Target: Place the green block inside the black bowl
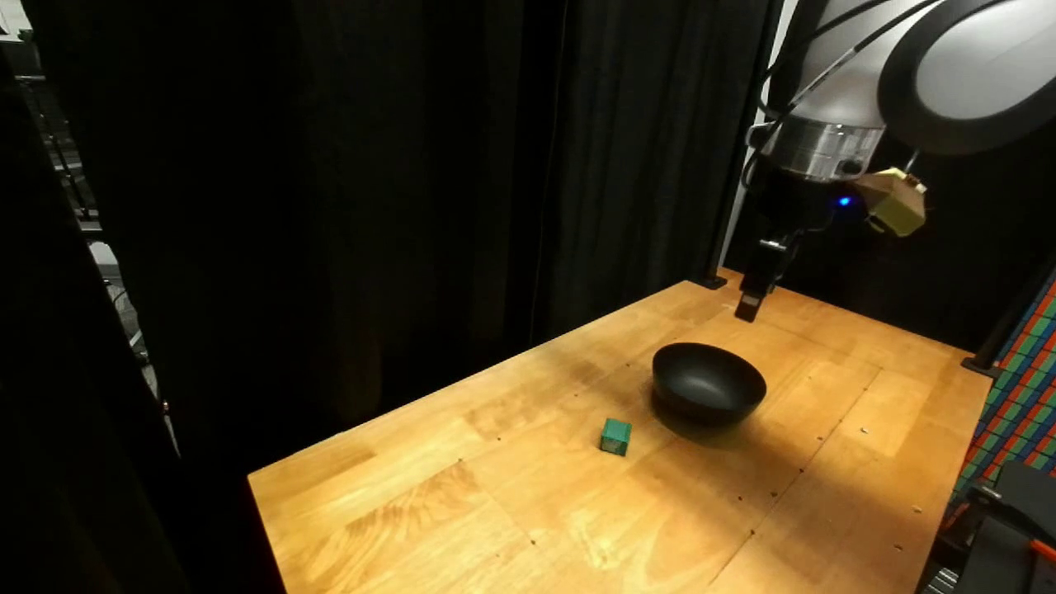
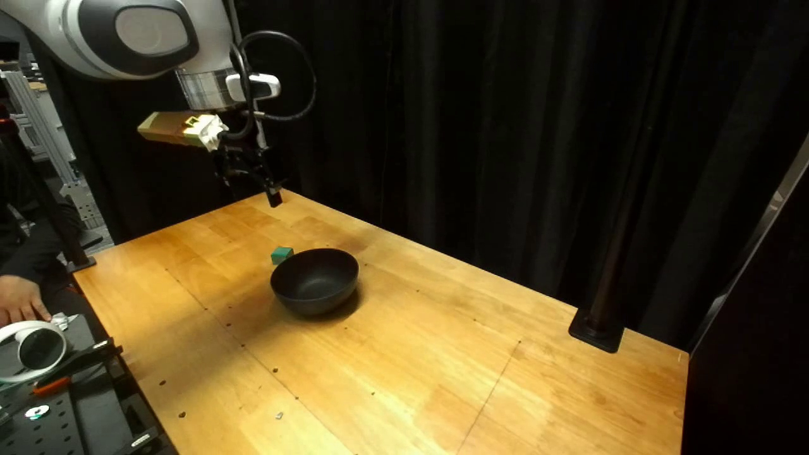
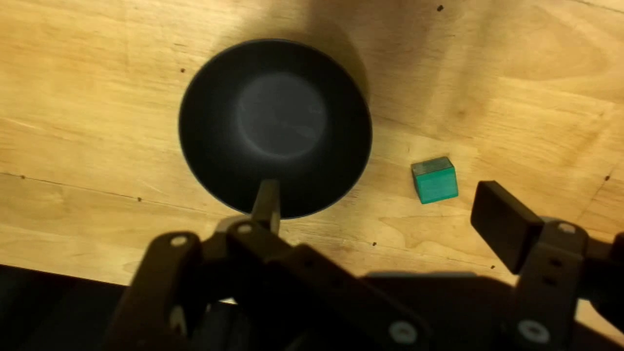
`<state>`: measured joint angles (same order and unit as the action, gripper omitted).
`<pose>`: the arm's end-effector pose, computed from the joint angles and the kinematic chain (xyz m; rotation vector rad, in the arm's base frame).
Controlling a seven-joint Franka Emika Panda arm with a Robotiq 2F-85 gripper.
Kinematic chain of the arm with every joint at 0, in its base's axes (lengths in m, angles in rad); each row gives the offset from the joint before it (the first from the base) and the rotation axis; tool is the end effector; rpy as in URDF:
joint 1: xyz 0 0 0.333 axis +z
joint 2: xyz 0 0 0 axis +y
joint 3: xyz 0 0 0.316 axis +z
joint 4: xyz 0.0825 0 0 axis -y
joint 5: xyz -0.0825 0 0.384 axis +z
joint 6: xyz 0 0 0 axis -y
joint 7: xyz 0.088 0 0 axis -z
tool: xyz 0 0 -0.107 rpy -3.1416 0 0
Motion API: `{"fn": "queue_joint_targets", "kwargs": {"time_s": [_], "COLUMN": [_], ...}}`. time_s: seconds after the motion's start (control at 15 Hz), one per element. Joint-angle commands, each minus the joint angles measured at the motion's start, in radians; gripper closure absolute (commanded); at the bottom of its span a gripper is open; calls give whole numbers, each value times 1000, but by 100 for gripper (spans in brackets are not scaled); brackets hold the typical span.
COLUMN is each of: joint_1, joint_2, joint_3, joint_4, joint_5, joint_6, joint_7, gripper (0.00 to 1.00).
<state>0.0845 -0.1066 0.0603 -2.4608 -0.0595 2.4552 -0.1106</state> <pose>0.4721 0.0688 0.3458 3.0583 0.4615 0.1570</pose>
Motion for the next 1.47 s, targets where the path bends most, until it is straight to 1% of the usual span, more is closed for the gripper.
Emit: {"fn": "queue_joint_targets", "kwargs": {"time_s": [0.0,0.33,0.4,0.6,0.67,0.73,0.87,1.07,1.27,1.4], "joint_1": [27,58,67,87,100,99,112,152,202,221], "joint_2": [132,268,293,360,391,414,465,545,615,656], "joint_3": [35,96,103,108,90,92,68,1,-64,-84], "joint_4": [48,93,98,112,113,121,130,154,190,216], "joint_5": [40,137,105,58,11,8,-38,-111,-138,-135], "joint_6": [117,232,268,350,397,416,476,552,589,599], "joint_7": [37,15,34,43,61,50,68,98,118,120], "gripper": [0,0,0,0,0,0,0,0,0,0]}}
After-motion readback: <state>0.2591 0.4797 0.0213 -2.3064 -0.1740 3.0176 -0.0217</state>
